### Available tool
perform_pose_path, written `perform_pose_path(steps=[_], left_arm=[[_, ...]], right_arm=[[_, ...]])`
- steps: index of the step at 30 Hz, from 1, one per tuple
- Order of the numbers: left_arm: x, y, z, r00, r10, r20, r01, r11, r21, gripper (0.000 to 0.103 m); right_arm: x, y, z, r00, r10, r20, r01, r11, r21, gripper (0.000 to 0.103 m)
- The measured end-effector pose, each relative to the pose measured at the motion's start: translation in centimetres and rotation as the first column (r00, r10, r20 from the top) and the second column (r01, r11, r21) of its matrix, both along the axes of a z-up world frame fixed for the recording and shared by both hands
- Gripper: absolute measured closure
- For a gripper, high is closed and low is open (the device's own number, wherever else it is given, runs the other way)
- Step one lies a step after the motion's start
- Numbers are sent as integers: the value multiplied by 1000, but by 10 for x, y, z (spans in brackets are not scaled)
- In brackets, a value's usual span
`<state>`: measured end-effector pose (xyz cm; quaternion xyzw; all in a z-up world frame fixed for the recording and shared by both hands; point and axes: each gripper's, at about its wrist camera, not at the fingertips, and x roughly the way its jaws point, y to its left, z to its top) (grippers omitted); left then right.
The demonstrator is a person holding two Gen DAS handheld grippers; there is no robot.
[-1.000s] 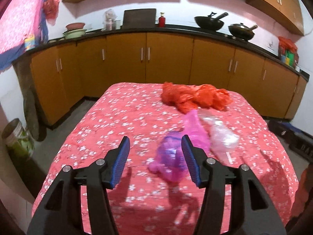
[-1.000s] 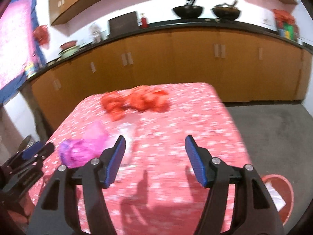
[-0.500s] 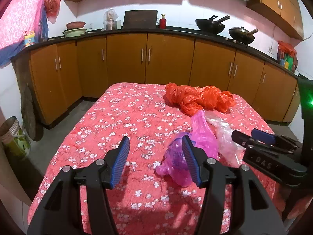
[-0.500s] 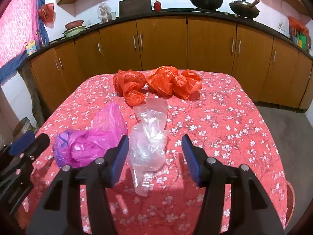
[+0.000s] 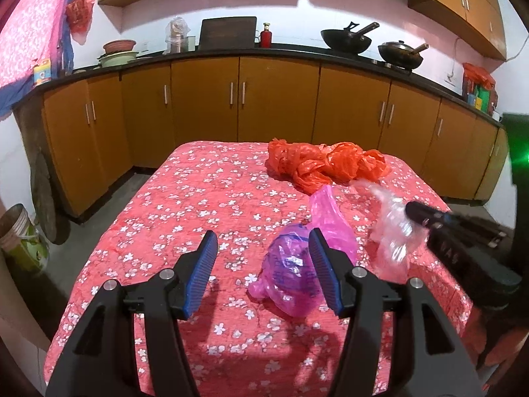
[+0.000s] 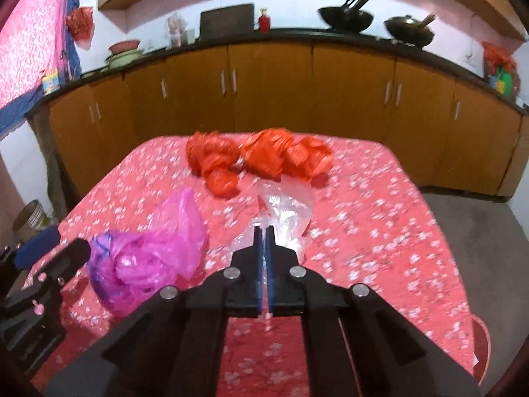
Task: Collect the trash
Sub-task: 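Grasp pink-purple bag with left gripper while right gripper grasps clear bag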
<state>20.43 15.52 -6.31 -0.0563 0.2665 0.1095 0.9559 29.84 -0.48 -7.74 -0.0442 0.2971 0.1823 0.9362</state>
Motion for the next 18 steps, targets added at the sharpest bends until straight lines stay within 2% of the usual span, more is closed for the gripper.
perform_pose_path(steps=[11, 15, 16, 18], left_arm=[[10, -11, -3, 999, -26, -33, 25, 1000, -11, 45], [20, -14, -8, 997, -24, -77, 24, 1000, 1, 46], [23, -14, -10, 996, -23, -89, 22, 1000, -6, 49], [27, -13, -12, 993, -24, -112, 22, 1000, -20, 71]], right_arm=[[3, -34, 19, 992, -110, 55, 108, 994, 34, 100], [2, -42, 23, 988, -133, 74, 130, 991, 38, 100], [2, -44, 25, 988, -136, 78, 134, 990, 39, 100], [2, -47, 27, 986, -144, 84, 141, 989, 42, 100]])
